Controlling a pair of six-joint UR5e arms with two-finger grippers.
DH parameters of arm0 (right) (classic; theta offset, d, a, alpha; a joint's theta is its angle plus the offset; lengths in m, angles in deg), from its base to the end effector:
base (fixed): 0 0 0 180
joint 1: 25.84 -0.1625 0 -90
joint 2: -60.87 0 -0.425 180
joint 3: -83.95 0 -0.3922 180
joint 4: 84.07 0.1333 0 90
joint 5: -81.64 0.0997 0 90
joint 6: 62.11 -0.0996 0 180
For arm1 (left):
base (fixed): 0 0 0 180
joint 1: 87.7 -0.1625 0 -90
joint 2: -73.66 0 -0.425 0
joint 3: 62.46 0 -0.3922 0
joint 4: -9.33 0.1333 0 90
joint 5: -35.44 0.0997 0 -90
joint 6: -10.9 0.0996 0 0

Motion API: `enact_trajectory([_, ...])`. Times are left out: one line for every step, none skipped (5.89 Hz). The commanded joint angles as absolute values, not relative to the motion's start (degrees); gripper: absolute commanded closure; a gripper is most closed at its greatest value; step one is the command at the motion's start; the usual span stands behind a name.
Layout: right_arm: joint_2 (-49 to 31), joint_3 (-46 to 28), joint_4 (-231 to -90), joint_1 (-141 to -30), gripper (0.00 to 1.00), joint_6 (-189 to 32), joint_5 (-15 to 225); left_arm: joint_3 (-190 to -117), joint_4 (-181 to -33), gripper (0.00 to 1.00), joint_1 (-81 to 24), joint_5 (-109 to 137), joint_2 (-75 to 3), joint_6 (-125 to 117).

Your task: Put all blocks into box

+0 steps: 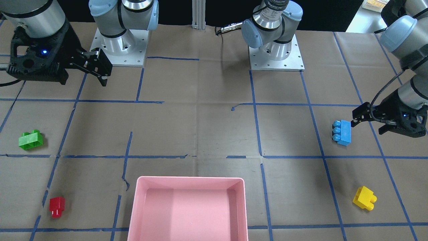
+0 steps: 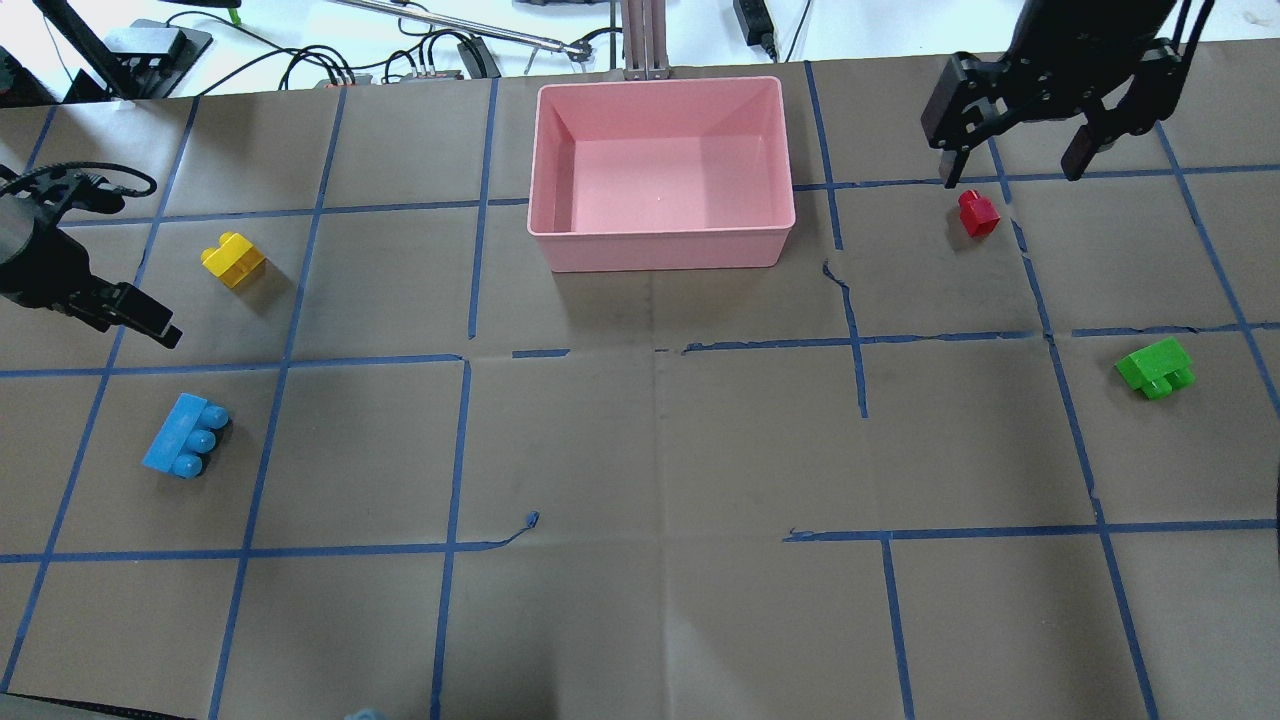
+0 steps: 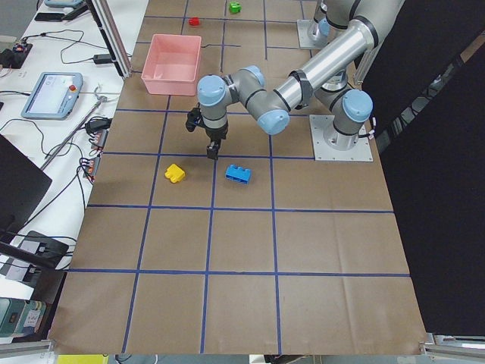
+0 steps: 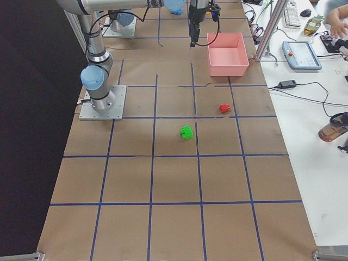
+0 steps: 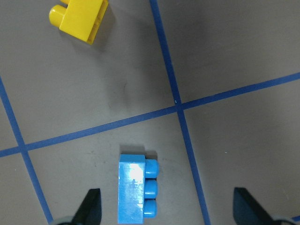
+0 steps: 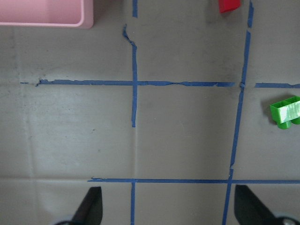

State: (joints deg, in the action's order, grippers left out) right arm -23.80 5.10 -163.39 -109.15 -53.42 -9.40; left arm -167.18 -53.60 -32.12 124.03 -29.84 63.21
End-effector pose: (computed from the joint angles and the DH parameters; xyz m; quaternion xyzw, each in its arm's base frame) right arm 0.0700 -0.5323 0.5178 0.0178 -0.9989 -0.0432 0.0033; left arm 0.1947 -0.5242 0.2888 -0.1553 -0.9877 0.0012 0.0158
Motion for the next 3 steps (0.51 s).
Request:
enact_trajectory([-23.1,3.5,-164.1,-98.9,0.00,-35.6,-9.4,-173.0,-46.3,0.01,-33.4,124.4,-33.0,66.9])
enact_trajectory([-23.0,0.8,-165.0,-93.5,0.00,-28.3,-9.4,-175.0,-45.4,0.01,-33.5,128.8,-33.1,67.1])
enact_trajectory([-22.8,-2.3,-170.0,-89.6,0.00,-21.5,-9.5,-176.5,-45.4,0.01,-33.5,129.2,-33.6,68.4])
